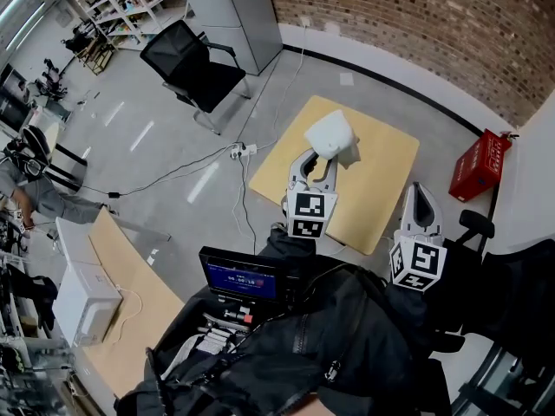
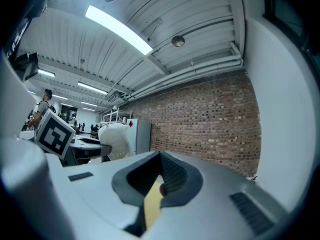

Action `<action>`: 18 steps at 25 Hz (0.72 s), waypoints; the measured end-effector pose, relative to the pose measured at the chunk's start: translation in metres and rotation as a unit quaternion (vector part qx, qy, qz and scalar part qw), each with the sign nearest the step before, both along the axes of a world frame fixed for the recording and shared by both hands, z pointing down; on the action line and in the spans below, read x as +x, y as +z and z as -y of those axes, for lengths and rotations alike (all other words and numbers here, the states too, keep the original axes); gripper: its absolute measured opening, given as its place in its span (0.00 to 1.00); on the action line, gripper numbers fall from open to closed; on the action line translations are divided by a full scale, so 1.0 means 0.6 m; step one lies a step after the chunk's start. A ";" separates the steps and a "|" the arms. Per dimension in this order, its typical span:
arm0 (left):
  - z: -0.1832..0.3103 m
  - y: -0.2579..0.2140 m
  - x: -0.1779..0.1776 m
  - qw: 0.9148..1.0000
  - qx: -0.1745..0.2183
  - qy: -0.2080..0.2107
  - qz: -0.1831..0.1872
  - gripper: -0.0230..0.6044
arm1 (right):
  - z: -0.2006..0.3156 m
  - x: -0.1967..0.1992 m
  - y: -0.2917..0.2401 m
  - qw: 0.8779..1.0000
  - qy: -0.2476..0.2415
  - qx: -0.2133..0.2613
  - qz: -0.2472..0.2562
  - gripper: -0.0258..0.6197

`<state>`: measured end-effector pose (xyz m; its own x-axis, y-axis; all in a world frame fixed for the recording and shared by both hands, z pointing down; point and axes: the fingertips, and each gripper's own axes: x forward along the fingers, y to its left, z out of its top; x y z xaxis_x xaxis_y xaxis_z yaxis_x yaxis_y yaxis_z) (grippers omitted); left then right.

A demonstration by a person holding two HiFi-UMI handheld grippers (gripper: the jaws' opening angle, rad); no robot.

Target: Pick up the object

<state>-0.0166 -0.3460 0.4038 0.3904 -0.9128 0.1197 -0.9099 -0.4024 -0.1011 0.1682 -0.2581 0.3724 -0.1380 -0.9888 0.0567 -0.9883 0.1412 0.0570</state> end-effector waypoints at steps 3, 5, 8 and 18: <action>0.000 0.003 0.000 1.000 -0.003 0.001 0.000 0.22 | 0.001 0.000 0.001 1.000 0.001 -0.001 0.000 0.05; -0.001 0.004 0.001 1.000 -0.004 0.002 -0.001 0.22 | 0.000 -0.001 0.002 1.000 0.001 -0.002 -0.001 0.05; -0.003 0.007 0.001 1.000 -0.004 0.002 -0.002 0.22 | -0.002 -0.003 0.004 1.000 0.001 -0.002 -0.001 0.05; -0.003 0.011 -0.013 1.000 -0.008 -0.002 -0.002 0.22 | -0.006 -0.012 0.002 1.000 0.001 -0.001 -0.013 0.05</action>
<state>-0.0242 -0.3442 0.4104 0.3875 -0.9122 0.1334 -0.9118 -0.4005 -0.0906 0.1612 -0.2544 0.3735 -0.1339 -0.9891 0.0620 -0.9868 0.1388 0.0832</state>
